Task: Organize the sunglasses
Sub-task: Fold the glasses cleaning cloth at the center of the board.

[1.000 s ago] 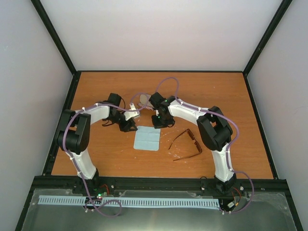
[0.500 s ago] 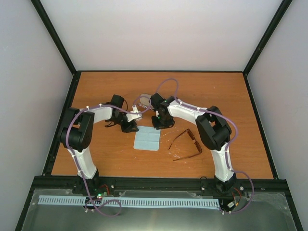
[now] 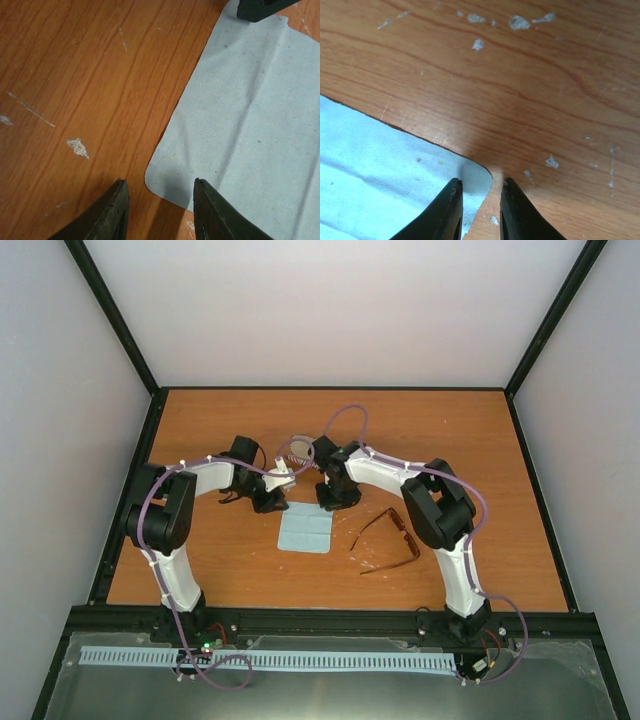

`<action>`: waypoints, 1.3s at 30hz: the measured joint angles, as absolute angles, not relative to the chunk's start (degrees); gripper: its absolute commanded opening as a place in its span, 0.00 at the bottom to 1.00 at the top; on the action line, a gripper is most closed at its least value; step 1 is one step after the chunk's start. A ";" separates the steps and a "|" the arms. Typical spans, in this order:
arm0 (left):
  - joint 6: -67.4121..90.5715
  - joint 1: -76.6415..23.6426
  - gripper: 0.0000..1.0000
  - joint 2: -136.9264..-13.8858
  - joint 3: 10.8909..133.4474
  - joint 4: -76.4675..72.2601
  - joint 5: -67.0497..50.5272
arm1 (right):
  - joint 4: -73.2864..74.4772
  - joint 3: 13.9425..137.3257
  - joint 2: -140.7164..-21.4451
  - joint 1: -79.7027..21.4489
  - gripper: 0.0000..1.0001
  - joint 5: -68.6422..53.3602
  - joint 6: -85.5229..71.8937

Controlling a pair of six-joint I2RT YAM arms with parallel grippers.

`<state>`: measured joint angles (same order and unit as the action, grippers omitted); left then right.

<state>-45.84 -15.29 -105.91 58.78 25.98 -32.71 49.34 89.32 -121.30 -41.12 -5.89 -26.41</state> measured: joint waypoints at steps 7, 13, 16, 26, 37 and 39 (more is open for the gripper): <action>-45.69 -15.29 0.37 -105.91 58.78 25.39 -32.71 | 50.72 90.65 -122.21 -41.80 0.13 -4.84 -26.39; -45.52 -15.33 0.36 -105.91 58.65 25.26 -32.73 | 51.13 91.20 -122.67 -43.07 0.04 -4.29 -26.68; -45.50 -15.49 0.36 -105.91 58.37 25.17 -32.77 | 51.22 91.24 -122.76 -43.51 0.03 -3.68 -27.09; -44.84 -16.10 0.27 -105.91 57.84 23.44 -32.77 | 51.29 91.26 -122.76 -44.05 0.03 -1.78 -27.49; -43.94 -17.21 0.01 -106.45 57.34 21.02 -32.77 | 51.27 91.24 -122.74 -44.05 0.03 -1.74 -27.53; -44.03 -17.21 0.01 -106.34 56.95 20.34 -32.77 | 51.24 91.24 -122.74 -44.05 0.03 -1.74 -27.59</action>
